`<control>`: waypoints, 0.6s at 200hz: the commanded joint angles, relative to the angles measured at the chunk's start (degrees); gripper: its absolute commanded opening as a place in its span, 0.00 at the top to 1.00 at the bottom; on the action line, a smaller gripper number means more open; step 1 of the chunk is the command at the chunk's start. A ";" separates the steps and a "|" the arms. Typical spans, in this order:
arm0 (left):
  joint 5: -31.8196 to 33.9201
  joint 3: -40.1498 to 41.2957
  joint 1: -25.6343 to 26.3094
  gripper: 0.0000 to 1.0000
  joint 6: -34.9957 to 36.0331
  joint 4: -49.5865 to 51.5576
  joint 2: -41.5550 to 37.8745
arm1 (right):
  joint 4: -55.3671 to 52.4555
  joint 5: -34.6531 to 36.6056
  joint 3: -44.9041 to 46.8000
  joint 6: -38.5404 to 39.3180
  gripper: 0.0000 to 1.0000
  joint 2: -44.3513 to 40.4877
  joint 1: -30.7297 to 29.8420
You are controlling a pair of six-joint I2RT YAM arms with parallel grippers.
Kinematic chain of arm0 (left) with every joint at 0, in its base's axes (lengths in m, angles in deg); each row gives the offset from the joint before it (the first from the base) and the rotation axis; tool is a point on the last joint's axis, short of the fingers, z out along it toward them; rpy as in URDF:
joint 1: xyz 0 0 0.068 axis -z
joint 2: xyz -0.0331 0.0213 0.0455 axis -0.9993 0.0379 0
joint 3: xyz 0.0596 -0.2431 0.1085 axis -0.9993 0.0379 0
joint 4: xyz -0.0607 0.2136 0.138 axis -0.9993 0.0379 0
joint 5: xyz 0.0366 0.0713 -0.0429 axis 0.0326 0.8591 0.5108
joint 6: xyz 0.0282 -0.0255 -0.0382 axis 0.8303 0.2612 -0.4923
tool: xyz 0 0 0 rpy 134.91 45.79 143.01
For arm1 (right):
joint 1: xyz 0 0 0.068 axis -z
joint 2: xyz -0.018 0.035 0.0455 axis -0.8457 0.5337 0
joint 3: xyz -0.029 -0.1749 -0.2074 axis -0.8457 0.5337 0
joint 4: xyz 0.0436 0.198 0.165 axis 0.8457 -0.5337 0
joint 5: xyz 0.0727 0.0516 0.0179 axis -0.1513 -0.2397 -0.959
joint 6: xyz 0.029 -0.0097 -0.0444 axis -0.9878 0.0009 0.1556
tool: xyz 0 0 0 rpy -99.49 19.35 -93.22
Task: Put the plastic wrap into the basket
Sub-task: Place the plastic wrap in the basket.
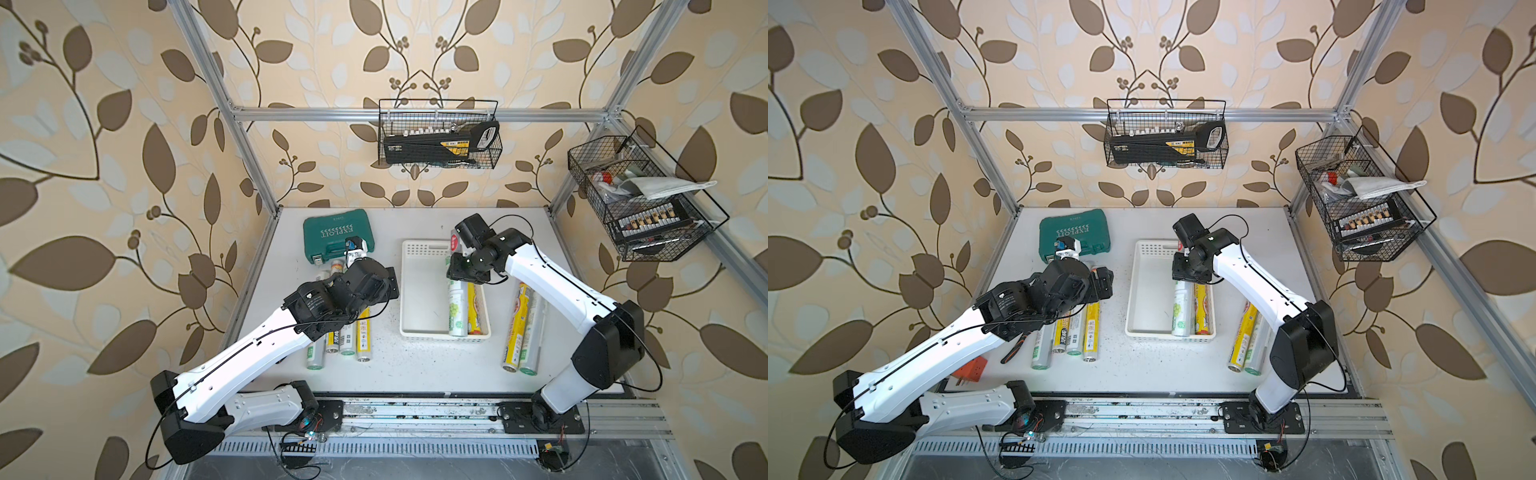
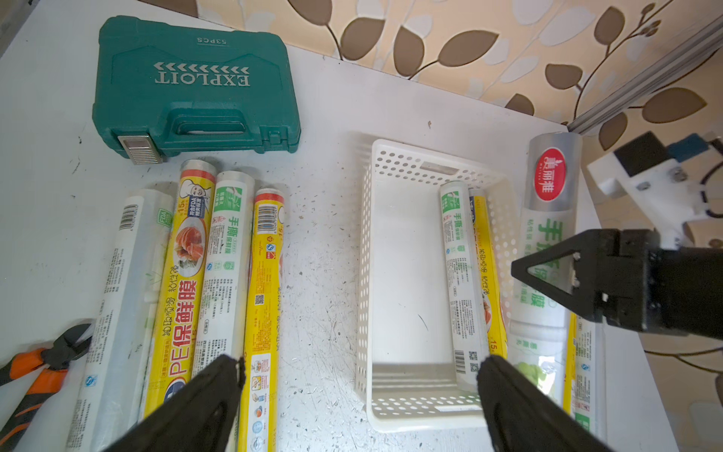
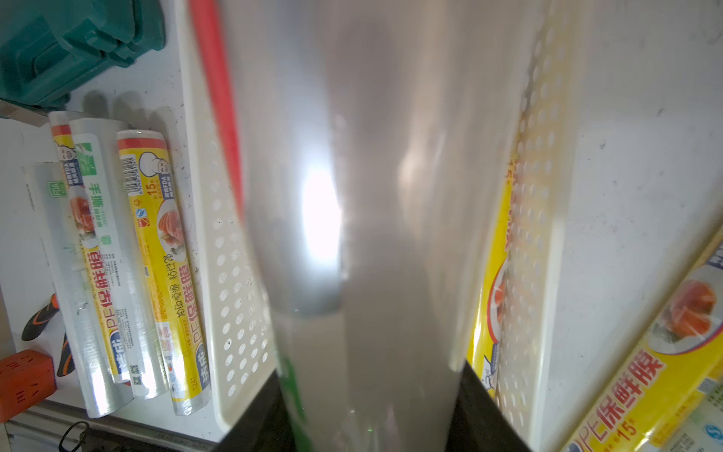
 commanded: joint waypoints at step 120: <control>6.57 2.10 0.47 0.01 1.71 -0.07 -4.10 | 8.04 -1.74 -2.50 -1.02 0.58 9.80 -1.35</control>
